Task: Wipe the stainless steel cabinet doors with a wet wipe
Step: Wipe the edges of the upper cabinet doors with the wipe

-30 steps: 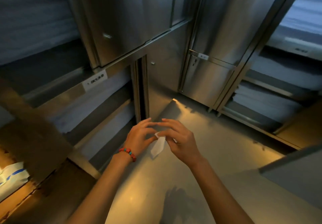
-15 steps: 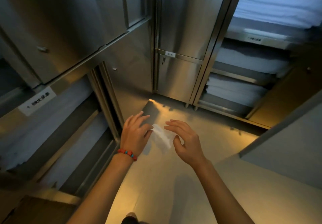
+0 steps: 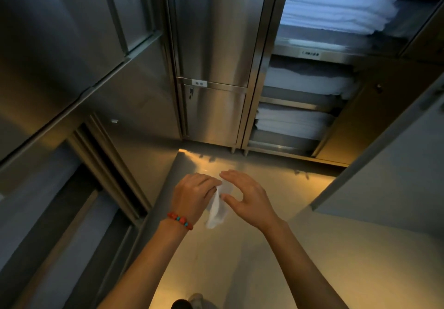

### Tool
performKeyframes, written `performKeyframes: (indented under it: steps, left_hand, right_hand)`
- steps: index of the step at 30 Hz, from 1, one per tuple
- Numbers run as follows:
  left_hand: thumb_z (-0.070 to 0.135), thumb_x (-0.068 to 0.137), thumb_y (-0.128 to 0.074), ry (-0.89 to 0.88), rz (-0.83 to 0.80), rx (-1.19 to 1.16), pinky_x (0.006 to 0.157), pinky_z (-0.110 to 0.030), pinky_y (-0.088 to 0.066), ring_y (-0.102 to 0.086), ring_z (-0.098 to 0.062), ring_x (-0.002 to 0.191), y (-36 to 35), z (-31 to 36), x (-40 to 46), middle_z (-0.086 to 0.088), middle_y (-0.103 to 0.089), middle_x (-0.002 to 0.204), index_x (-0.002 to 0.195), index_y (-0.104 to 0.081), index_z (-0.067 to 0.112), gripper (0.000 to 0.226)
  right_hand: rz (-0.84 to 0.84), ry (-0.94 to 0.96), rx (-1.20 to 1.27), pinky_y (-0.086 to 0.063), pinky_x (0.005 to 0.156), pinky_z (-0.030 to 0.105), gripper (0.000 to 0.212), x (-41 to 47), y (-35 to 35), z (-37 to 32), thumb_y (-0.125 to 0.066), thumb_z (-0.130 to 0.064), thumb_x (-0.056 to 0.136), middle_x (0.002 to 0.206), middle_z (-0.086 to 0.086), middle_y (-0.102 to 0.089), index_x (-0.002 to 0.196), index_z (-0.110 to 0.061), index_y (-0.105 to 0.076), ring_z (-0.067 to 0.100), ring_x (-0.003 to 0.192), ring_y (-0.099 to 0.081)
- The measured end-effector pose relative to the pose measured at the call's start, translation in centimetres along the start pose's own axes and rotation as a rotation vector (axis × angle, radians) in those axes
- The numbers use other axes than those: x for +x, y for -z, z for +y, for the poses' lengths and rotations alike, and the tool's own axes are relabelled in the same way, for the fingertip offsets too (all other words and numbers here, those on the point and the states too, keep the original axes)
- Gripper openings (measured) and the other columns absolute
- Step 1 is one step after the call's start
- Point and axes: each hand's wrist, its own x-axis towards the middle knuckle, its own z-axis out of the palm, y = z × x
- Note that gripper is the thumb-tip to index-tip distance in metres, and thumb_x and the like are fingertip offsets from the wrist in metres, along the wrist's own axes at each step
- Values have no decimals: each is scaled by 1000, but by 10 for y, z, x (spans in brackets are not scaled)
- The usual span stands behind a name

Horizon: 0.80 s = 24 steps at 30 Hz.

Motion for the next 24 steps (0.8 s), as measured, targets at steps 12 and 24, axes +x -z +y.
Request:
performKeyframes:
  steps: [12, 24]
  left_hand:
    - [24, 84, -57, -179, 93, -30, 65, -27, -49, -69, -20, 64, -29, -57, 42, -8, -72, 75, 75, -74, 4, 28]
    - [33, 90, -51, -89, -7, -79, 79, -26, -49, -70, -19, 84, -60, -82, 81, -7, -73, 93, 94, -73, 5, 37]
  right_hand:
    - [261, 46, -170, -53, 77, 33, 14, 58, -18, 24, -78, -2, 72, 89, 11, -72, 86, -4, -74, 25, 87, -68]
    - [300, 158, -260, -56, 68, 30, 16, 110, -11, 59, -79, 5, 68, 82, 9, -71, 81, -3, -73, 23, 74, -68]
